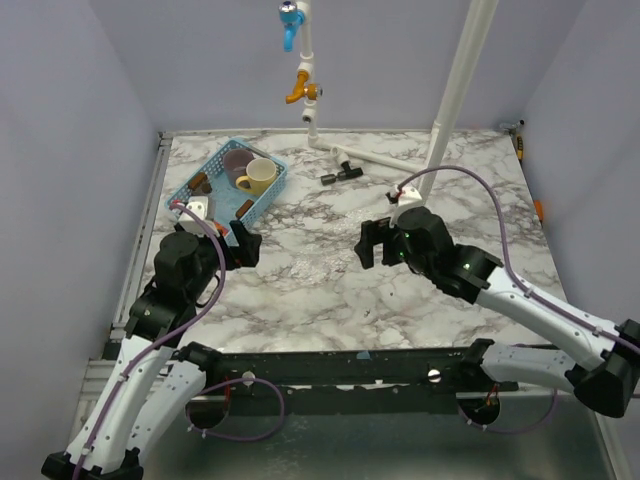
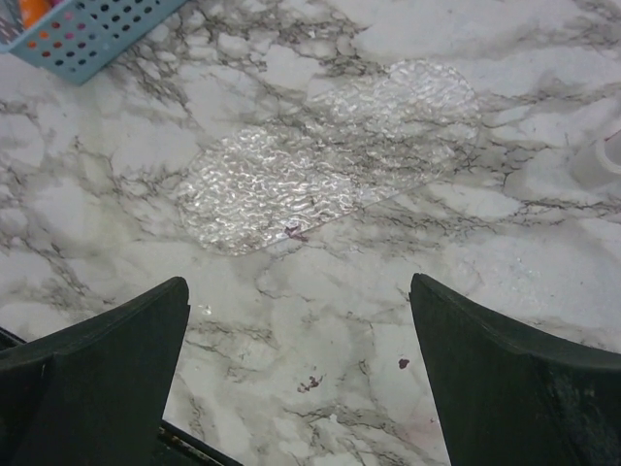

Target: Prepare toiletry sets of a toothbrush and toothpaste on the tray

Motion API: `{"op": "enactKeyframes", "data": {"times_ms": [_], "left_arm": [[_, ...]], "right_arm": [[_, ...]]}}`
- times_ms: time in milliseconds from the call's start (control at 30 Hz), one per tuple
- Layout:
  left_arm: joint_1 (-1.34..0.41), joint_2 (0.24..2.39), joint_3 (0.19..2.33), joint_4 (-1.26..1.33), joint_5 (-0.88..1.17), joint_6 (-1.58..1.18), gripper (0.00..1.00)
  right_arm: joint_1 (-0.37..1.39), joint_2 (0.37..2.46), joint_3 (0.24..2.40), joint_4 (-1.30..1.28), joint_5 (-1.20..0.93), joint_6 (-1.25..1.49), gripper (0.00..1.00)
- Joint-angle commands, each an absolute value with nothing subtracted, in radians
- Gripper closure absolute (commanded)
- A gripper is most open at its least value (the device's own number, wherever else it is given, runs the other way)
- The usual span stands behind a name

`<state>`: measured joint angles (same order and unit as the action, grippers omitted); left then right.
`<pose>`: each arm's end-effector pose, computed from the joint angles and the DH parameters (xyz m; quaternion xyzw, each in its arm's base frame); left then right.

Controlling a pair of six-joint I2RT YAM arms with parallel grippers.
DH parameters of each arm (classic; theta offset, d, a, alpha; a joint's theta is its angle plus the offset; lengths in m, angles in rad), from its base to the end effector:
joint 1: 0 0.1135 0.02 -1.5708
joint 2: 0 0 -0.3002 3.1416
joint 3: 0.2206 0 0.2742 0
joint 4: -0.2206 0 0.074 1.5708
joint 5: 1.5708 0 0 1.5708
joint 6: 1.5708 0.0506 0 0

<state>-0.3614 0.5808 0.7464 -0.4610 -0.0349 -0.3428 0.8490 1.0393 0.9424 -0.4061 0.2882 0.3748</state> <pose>0.1336 -0.0486 0.3452 -0.0029 0.8034 -0.1921 0.5636 0.1742 0.1761 0.3471 -0.1291 0.8452 0.1881 0.4833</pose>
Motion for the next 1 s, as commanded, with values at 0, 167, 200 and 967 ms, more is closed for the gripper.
{"op": "enactKeyframes", "data": {"times_ms": [0, 167, 200, 967], "left_arm": [[-0.357, 0.559, 0.755, -0.489, -0.129, -0.362, 0.01], [-0.357, 0.554, 0.757, -0.497, -0.155, -0.360, 0.01], [-0.358, 0.553, 0.758, -0.498, -0.158, -0.360, 0.01], [-0.356, 0.518, 0.752, -0.505, -0.179, -0.356, 0.01]], "right_arm": [[0.851, 1.142, 0.974, -0.357, 0.249, 0.353, 0.02], [0.852, 1.288, 1.025, -0.312, 0.261, 0.347, 0.02], [0.851, 1.314, 1.035, -0.304, 0.261, 0.345, 0.02], [0.751, 1.932, 1.423, -0.198, 0.219, 0.240, 0.08]]}}
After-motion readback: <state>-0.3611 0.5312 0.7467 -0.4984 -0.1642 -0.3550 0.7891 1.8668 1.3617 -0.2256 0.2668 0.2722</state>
